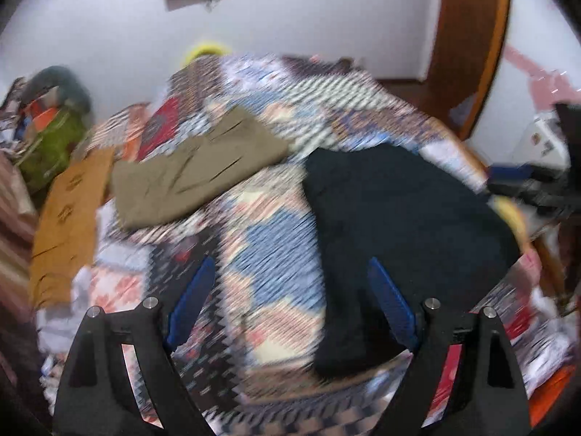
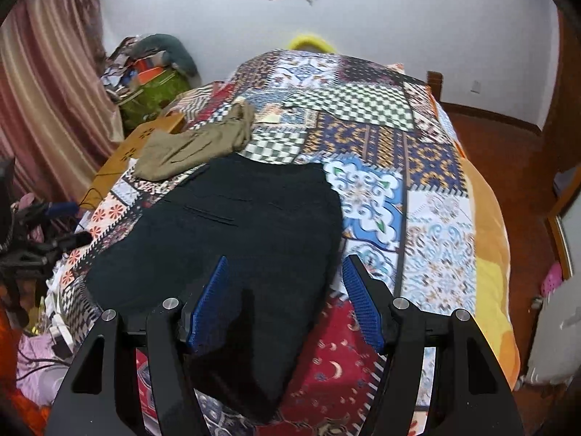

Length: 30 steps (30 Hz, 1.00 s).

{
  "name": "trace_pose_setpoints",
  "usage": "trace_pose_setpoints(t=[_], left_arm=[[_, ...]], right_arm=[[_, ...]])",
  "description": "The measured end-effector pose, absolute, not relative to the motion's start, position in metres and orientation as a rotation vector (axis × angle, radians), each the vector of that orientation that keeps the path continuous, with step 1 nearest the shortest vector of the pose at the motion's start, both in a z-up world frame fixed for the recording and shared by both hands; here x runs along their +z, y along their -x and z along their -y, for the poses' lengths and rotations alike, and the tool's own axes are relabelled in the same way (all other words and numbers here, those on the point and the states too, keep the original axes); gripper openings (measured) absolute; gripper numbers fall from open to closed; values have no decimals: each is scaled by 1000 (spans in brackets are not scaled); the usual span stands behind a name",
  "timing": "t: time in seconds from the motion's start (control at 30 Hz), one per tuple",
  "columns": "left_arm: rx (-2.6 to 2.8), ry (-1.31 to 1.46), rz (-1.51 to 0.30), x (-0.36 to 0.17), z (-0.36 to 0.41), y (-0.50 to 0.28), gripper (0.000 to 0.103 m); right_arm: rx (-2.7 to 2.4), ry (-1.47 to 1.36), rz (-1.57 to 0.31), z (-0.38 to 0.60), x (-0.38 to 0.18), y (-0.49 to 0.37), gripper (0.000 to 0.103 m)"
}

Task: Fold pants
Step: 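Grasp the folded black trousers' edge with both grippers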

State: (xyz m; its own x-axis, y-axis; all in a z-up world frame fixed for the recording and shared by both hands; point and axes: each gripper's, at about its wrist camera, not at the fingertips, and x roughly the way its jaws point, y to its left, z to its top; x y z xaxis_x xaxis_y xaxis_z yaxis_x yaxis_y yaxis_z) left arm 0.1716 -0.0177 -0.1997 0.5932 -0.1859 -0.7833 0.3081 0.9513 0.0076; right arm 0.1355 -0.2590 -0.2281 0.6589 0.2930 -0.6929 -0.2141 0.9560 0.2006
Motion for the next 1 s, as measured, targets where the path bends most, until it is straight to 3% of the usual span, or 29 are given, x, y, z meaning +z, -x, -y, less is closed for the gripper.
trace_pose_setpoints(t=[0.17,0.47,1.0], left_arm=[[-406,-141,-894,-206,65,-196,87],[-432,-117,-1061,-274,88,-225,87],[-328,-67,-1027,-245,48,-227,87]], right_arm=[[343,-77,-790,241,-229,-142,62],[385,-51,-920,227,-272,-163,62],[319,-86,-881,256,-248,-150,62]])
